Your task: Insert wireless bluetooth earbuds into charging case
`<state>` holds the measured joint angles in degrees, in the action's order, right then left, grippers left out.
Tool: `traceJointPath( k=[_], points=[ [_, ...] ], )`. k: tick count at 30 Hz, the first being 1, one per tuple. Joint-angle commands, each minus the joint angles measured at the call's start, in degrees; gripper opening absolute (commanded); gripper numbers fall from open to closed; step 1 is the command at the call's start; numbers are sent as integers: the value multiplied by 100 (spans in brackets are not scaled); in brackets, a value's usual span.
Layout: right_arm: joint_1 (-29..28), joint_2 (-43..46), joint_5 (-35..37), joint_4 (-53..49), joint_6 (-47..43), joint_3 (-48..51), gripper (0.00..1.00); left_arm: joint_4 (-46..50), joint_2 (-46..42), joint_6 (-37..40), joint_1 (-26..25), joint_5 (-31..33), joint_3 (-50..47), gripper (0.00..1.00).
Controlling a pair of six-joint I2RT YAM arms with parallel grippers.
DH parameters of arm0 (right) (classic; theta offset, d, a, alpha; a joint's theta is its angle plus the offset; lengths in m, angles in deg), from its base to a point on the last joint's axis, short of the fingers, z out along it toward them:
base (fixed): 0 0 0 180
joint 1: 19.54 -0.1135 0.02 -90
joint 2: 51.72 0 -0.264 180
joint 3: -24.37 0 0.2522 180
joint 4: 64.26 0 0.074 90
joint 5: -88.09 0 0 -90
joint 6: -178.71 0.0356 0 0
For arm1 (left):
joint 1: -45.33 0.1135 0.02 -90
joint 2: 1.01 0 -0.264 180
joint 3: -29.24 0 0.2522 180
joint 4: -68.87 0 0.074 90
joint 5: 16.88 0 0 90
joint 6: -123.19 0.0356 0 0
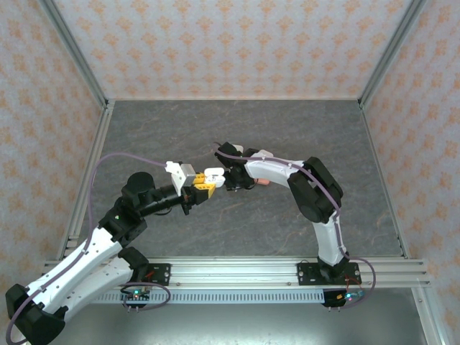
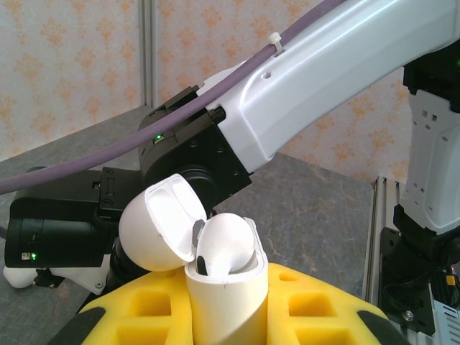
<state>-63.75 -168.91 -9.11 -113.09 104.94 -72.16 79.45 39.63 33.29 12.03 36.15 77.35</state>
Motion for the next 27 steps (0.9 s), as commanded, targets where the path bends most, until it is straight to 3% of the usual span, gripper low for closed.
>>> traceJointPath(
  k=[1, 11, 17, 27],
  points=[
    [0, -150, 3, -17, -19, -160, 30, -34, -109, 113, -35, 75, 107, 0],
    [0, 779, 268, 184, -214, 253, 26, -157, -78, 32, -36, 91, 81, 0],
    [0, 2263, 456, 723, -489, 1010, 26, -699, 56, -326, -36, 84, -66, 0],
    [0, 5123, 33, 2332, -1085, 2366, 26, -1316, 656, -1072, -37, 192, 43, 0]
  ],
)
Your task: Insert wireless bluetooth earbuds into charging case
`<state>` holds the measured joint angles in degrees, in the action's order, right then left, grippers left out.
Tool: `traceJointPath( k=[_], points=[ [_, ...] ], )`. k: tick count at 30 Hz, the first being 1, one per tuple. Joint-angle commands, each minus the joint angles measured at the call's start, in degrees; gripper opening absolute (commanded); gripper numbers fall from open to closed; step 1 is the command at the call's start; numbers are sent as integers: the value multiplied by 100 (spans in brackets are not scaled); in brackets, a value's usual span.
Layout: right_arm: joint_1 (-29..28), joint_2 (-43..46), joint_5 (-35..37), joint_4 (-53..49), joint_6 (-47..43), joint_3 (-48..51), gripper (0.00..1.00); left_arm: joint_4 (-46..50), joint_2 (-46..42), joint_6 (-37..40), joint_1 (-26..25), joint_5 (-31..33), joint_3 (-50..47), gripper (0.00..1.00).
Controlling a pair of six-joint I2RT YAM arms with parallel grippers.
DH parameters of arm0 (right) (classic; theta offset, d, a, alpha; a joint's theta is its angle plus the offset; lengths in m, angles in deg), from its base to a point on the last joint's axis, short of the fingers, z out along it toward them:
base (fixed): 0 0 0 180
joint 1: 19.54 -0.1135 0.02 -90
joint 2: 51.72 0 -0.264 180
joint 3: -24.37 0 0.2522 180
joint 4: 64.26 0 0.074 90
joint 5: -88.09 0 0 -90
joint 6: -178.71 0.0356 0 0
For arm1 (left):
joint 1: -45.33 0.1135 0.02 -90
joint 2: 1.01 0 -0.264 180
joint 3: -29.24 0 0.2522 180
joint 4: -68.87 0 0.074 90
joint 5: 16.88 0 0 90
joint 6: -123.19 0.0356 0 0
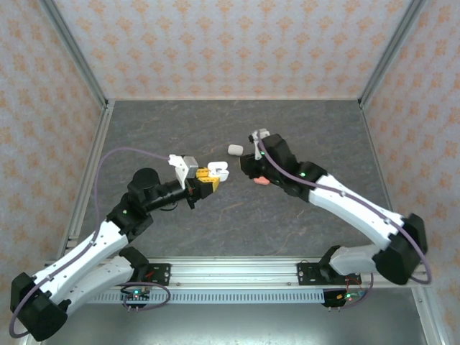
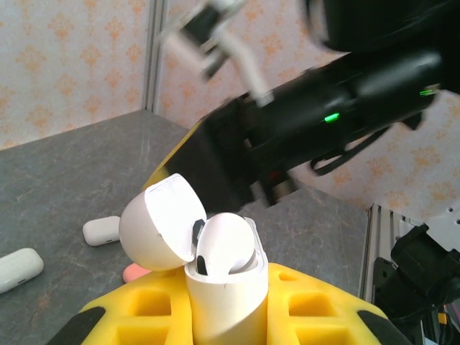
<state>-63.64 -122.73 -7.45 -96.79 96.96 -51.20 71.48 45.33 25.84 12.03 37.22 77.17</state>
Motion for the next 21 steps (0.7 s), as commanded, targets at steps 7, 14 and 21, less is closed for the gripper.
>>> traceJointPath(
  k=[7, 14, 21],
  points=[
    [-91, 1505, -847, 1951, -342, 849, 26, -800, 459, -578, -36, -168, 210, 0],
    [-248, 1402, -1220, 2359, -420, 796, 25, -1060, 608, -730, -37, -295, 239, 0],
    [-292, 1051, -1350, 2386, -384, 722, 25, -1029, 621, -748, -43, -308, 268, 0]
  ],
)
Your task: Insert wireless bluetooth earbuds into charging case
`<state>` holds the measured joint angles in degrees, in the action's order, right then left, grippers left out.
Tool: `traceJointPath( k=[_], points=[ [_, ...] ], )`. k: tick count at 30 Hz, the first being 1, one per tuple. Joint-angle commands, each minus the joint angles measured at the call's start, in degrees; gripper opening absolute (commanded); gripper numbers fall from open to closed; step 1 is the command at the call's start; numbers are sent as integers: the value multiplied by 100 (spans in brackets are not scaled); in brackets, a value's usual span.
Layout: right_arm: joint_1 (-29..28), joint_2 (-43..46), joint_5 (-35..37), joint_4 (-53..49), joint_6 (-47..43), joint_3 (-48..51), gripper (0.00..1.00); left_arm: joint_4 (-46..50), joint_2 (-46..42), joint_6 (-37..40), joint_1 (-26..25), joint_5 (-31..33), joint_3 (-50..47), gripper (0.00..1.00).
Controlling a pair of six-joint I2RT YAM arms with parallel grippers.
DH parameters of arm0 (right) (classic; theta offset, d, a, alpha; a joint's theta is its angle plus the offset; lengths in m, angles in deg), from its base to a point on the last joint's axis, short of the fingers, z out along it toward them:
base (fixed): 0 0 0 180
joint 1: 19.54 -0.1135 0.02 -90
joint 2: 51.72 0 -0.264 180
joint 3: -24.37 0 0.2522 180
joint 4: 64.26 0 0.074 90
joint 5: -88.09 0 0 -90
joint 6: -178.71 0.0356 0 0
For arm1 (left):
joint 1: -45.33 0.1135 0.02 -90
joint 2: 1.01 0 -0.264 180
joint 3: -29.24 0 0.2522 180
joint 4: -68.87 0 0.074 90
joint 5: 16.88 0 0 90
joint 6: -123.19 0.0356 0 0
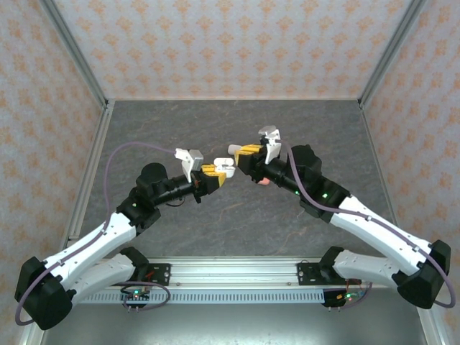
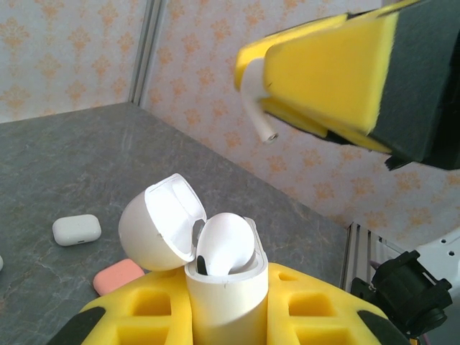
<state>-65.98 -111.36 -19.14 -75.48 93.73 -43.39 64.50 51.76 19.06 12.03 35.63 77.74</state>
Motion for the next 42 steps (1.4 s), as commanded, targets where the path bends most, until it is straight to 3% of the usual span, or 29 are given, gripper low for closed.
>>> traceJointPath(
  k=[1, 27, 42],
  points=[
    [-59, -109, -200, 256, -47, -58, 25, -328, -21, -64, -46, -144, 220, 0],
    [-199, -352, -160, -152, -71, 93, 25, -340, -118, -114, -53, -21, 176, 0],
    [-199, -318, -705, -347, 259, -1, 28, -437, -126, -107, -48, -8, 129, 0]
  ],
)
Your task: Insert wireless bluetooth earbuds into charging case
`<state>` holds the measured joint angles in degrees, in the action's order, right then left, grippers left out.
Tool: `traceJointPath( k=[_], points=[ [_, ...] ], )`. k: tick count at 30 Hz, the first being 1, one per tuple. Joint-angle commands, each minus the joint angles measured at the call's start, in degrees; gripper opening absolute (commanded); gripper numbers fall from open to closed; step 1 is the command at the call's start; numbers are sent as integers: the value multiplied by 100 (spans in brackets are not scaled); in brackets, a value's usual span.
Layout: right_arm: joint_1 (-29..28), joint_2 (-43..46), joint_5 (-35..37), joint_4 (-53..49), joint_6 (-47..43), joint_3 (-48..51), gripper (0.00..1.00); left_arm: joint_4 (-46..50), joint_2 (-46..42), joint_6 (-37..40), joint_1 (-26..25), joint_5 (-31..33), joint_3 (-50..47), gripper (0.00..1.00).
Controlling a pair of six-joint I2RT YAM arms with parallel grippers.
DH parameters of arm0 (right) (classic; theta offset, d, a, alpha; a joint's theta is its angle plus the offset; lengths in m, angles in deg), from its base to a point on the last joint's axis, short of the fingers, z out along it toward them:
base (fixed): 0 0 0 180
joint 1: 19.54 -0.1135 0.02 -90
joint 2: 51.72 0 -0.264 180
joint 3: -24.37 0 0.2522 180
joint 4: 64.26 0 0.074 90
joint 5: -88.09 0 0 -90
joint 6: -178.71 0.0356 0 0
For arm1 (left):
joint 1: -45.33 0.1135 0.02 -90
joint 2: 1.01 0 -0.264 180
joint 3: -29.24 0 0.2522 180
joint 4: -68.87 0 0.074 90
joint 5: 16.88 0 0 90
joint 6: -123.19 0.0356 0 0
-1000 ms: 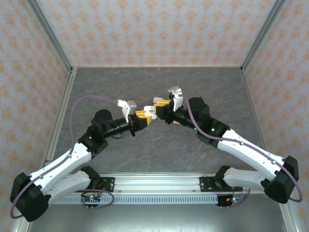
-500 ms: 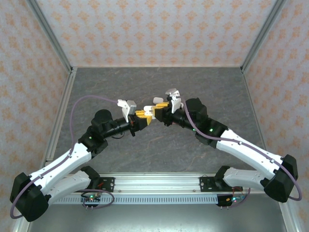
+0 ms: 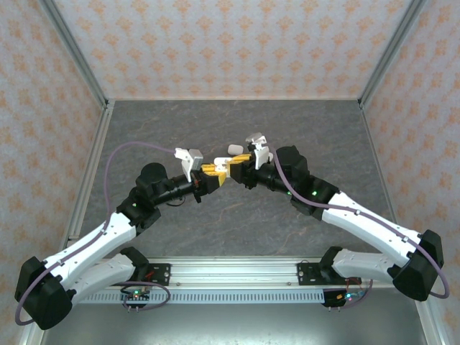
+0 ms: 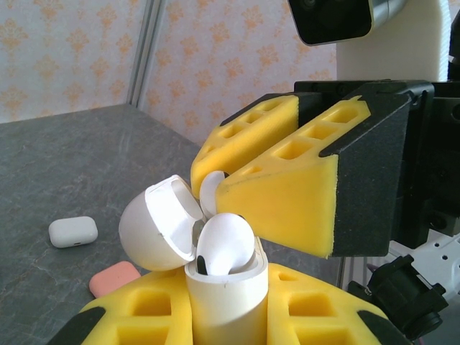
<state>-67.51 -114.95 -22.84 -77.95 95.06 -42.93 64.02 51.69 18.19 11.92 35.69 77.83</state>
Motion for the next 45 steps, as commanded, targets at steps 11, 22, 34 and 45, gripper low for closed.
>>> traceJointPath(
  k=[11, 22, 34, 45],
  points=[
    [-46, 38, -527, -144, 331, -199, 31, -800, -129, -80, -34, -45, -88, 0],
    [-46, 38, -632, -148, 468, -311, 34, -944, -182, -90, -43, -89, -143, 0],
    [-46, 28, -530, -235, 492, -524, 38, -1052, -156, -41, -96, -100, -176, 0],
    [-46, 79, -158, -646, 387, -905, 50, -1162, -164, -15, -122, -135, -205, 0]
  ],
)
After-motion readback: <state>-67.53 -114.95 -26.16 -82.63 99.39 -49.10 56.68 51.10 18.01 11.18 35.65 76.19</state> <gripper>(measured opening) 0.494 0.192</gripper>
